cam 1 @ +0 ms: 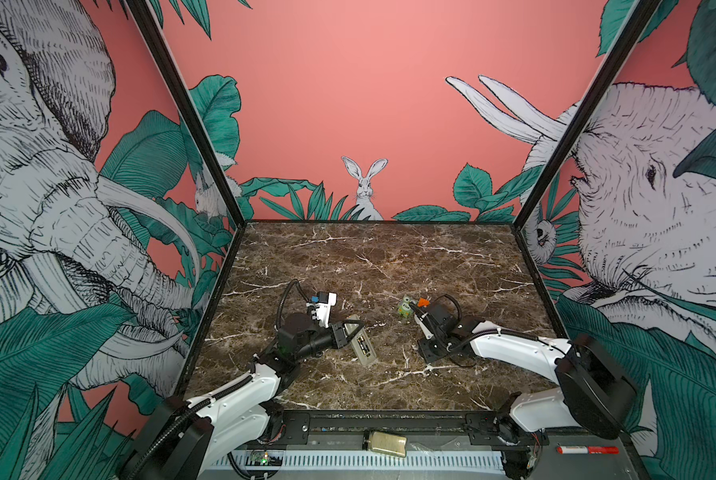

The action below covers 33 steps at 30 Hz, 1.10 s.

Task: Load the batteries into the remote control
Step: 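Move the open right gripper over the beige battery cover on the table, then lower the right gripper and close it on the battery cover's end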

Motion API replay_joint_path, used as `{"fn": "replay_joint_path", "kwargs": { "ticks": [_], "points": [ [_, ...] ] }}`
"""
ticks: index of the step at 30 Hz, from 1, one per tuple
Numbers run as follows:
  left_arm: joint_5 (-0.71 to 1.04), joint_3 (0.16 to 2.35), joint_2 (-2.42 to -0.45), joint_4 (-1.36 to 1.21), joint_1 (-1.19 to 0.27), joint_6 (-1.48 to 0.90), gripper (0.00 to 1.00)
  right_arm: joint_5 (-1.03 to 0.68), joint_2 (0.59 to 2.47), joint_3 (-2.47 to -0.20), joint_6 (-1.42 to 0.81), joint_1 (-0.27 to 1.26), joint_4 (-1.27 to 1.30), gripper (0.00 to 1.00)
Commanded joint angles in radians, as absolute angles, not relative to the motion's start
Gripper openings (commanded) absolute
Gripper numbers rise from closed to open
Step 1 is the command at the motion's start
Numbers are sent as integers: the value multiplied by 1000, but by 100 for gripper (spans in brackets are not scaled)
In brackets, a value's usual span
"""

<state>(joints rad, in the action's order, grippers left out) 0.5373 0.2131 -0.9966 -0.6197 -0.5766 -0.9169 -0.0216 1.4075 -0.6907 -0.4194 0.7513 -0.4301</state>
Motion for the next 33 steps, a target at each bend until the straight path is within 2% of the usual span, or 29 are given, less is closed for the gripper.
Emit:
{"fn": "replay_joint_path", "kwargs": {
  "ticks": [1,17,23,33],
  "points": [
    [539,215,-998,-676,-581,-919,0,-25,1422,-675,-428,744,-418,43],
    [540,215,-1008,-686,-580,-919,0,-28,1434,-658,-432,735,-402,41],
    [539,212,-1006,-687,-580,-919,0,-28,1438,-653,-433,733,-400,33],
    [539,211,-1004,-687,-581,-922,0,-22,1442,-650,-428,731,-405,27]
  ]
}}
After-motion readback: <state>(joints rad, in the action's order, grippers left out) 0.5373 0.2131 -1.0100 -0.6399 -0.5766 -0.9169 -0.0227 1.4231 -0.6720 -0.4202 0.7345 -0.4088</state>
